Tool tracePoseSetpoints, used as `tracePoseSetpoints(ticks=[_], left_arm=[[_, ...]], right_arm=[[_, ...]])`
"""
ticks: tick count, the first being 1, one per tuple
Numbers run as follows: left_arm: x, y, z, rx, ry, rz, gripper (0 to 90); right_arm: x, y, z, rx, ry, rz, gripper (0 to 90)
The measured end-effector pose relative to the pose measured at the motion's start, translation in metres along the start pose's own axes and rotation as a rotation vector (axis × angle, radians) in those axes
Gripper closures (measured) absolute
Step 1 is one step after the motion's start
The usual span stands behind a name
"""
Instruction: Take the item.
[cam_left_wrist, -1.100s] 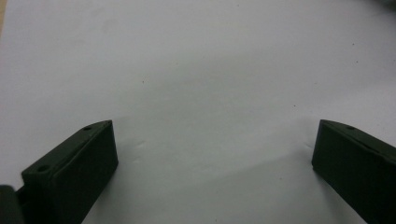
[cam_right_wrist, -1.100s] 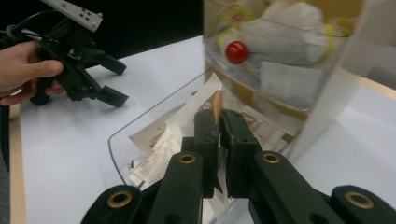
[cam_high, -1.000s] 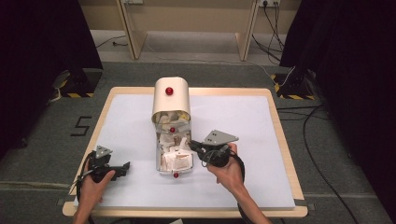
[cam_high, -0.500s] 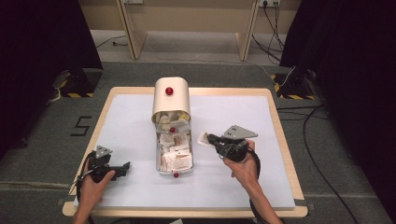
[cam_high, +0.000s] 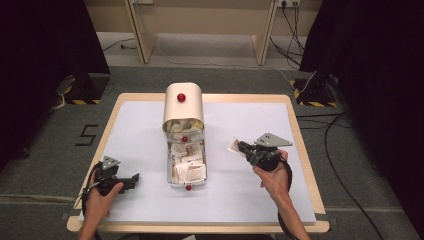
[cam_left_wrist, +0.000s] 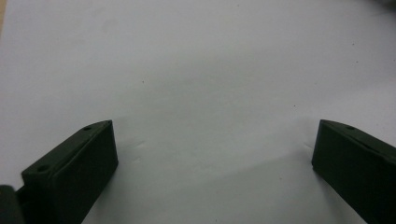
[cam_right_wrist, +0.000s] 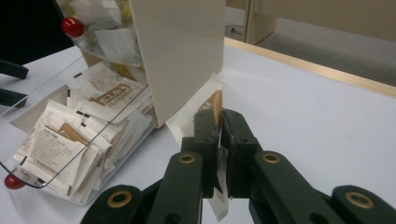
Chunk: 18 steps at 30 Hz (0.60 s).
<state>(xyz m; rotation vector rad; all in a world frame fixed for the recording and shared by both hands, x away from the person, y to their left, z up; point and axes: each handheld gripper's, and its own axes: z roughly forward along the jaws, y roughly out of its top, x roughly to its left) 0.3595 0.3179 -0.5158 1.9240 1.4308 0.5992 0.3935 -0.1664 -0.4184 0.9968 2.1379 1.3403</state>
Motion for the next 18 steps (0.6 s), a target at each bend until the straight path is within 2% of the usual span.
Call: tracePoseSetpoints(ticks=[18], left_arm=[[0.000, 0.000, 0.000, 0.000, 0.000, 0.000, 0.0]], right_arm=[[-0.030, -0.014, -0.007, 0.019, -0.071, 0.057, 84.9]])
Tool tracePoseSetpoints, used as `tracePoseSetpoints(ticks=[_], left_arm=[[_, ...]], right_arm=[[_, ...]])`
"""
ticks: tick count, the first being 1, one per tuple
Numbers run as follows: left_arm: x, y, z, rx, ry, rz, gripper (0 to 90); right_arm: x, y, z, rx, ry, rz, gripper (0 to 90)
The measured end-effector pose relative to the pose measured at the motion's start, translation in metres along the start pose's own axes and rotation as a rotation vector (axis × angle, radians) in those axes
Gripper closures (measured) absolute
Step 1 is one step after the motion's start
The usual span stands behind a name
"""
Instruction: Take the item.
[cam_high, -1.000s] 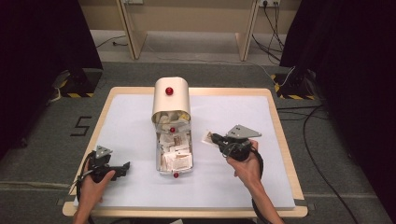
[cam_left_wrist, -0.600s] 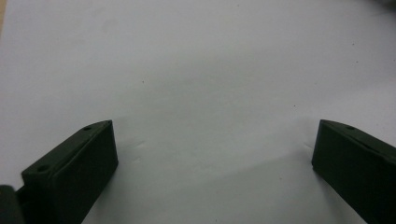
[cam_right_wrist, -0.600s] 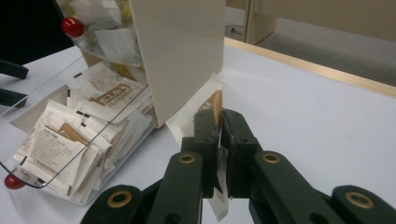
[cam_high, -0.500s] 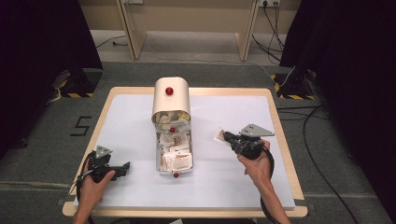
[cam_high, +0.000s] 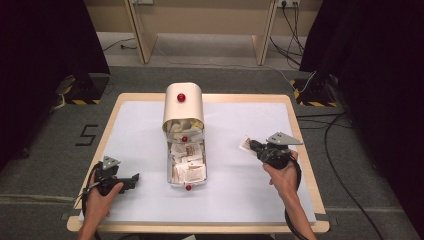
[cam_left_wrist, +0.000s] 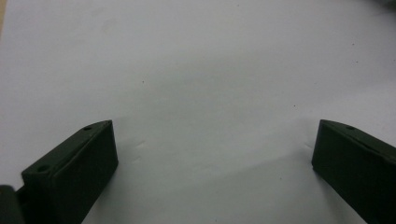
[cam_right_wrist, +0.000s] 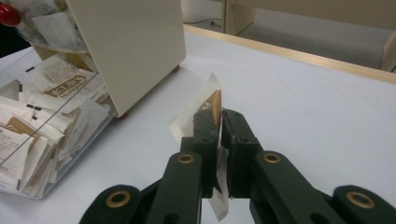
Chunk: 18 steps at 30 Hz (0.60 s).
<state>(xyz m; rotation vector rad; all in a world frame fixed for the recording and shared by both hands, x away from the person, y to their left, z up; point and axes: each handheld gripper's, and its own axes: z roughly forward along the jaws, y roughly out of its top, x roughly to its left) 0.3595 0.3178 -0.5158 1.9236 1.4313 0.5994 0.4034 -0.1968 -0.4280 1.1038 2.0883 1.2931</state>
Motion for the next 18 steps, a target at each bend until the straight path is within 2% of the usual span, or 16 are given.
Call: tracePoseSetpoints(ticks=[15, 18], left_arm=[[0.000, 0.000, 0.000, 0.000, 0.000, 0.000, 0.0], [0.000, 0.000, 0.000, 0.000, 0.000, 0.000, 0.0]], right_arm=[[-0.010, -0.009, 0.004, 0.026, -0.021, 0.025, 84.6], [-0.011, -0.012, 0.006, 0.034, -0.023, 0.017, 84.5]])
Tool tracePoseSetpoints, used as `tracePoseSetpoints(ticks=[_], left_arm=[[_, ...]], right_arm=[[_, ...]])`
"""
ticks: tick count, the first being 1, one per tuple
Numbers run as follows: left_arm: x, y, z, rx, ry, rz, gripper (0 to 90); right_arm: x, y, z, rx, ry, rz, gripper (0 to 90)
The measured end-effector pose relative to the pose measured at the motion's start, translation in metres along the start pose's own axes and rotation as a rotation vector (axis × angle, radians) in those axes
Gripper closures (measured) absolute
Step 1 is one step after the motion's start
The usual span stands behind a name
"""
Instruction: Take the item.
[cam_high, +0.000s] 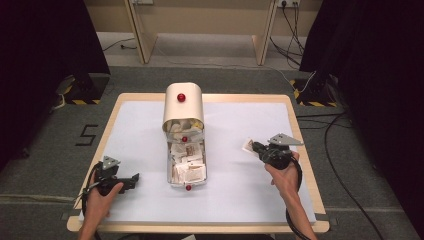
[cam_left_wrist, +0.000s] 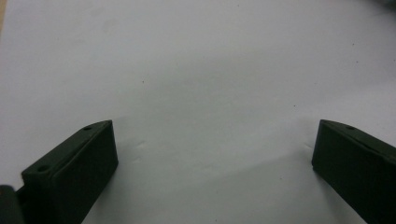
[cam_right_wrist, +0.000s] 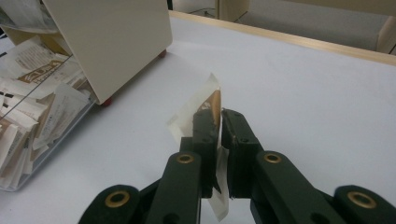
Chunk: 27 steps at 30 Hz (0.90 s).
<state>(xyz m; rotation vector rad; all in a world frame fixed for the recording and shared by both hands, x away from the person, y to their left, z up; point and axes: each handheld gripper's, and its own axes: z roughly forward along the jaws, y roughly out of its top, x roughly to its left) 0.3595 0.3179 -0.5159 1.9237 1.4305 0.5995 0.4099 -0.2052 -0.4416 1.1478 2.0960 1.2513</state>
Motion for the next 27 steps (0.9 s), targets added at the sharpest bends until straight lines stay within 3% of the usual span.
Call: tracePoseSetpoints(ticks=[27], left_arm=[[0.000, 0.000, 0.000, 0.001, 0.000, 0.000, 0.0]], right_arm=[[0.013, -0.016, 0.025, 0.069, 0.045, -0.017, 84.0]])
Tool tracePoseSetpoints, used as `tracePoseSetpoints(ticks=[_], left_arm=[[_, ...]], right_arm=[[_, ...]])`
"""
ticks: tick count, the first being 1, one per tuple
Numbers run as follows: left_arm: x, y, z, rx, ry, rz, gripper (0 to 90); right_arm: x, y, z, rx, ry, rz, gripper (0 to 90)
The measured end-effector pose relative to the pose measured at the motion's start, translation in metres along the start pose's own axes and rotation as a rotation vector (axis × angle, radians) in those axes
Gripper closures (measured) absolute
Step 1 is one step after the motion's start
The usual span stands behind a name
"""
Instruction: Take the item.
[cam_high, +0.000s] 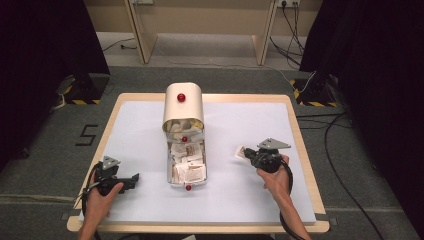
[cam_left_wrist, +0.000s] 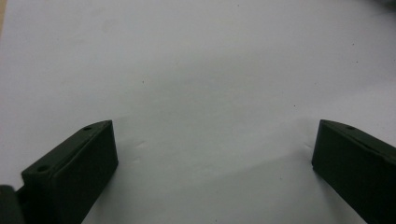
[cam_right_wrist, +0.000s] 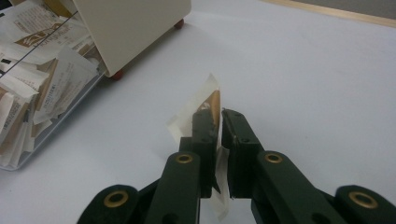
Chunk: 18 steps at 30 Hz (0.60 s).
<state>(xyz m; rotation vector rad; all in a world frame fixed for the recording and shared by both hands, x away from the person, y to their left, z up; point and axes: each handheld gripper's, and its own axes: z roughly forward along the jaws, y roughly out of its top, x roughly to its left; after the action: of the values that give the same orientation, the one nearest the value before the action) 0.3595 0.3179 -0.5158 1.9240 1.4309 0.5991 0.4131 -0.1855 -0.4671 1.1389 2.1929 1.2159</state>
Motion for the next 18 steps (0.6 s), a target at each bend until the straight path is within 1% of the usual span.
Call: tracePoseSetpoints(ticks=[18], left_arm=[[0.0000, 0.0000, 0.0000, 0.000, 0.000, 0.000, 0.0]], right_arm=[[-0.0023, -0.0074, 0.0079, 0.031, -0.007, 0.005, 83.5]])
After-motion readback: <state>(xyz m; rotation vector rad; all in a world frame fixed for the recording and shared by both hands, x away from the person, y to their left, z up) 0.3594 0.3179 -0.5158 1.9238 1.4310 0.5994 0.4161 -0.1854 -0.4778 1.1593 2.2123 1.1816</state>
